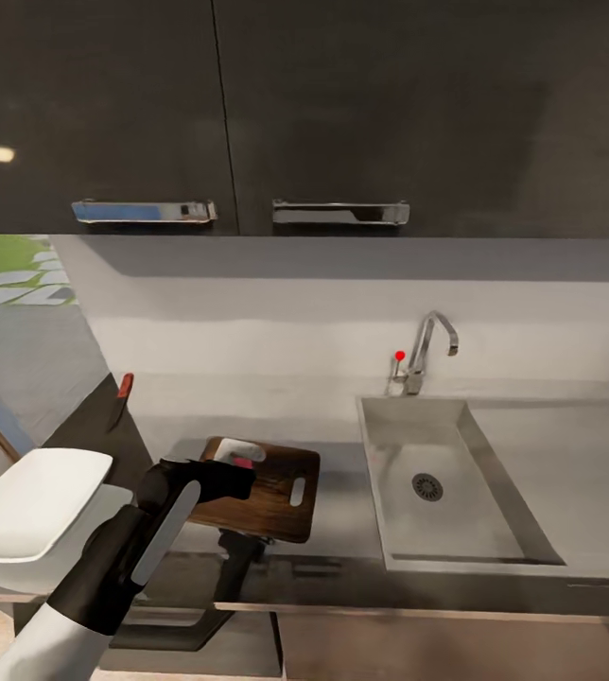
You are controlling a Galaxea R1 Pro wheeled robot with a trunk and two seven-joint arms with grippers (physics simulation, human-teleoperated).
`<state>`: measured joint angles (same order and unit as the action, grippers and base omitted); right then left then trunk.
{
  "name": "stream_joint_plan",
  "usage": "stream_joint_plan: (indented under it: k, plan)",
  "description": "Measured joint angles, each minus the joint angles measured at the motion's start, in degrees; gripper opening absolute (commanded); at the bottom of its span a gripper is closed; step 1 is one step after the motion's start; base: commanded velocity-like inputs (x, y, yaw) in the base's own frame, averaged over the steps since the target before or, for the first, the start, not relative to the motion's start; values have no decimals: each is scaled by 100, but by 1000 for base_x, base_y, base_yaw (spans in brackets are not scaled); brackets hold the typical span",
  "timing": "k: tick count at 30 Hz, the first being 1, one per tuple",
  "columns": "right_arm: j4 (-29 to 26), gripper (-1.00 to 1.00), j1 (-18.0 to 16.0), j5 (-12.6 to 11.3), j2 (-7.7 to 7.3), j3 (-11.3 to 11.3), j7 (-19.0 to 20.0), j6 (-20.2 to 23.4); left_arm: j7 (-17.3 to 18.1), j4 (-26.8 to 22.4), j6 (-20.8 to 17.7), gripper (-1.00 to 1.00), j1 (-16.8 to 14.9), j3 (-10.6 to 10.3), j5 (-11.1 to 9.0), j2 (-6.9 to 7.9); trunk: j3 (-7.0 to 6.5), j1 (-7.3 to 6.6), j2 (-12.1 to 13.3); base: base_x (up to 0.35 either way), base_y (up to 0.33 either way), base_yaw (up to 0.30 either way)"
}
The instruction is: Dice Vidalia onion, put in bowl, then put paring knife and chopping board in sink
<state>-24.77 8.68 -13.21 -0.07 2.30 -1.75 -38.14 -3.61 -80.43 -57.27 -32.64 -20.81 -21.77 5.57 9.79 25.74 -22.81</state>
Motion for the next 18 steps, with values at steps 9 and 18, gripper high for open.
stream_joint_plan:
  k: [9, 18]
  plan:
    - [0, 100, 0, -5, 0, 0, 0, 0, -1, 14, 5, -100, 0, 0, -1, 1, 0, 0, 0, 9, 12, 0]
    - [0, 100, 0, -3, 0, 0, 0, -1, 0, 16, 4, -100, 0, 0, 0, -7, 0, 0, 0, 41, -14, 0]
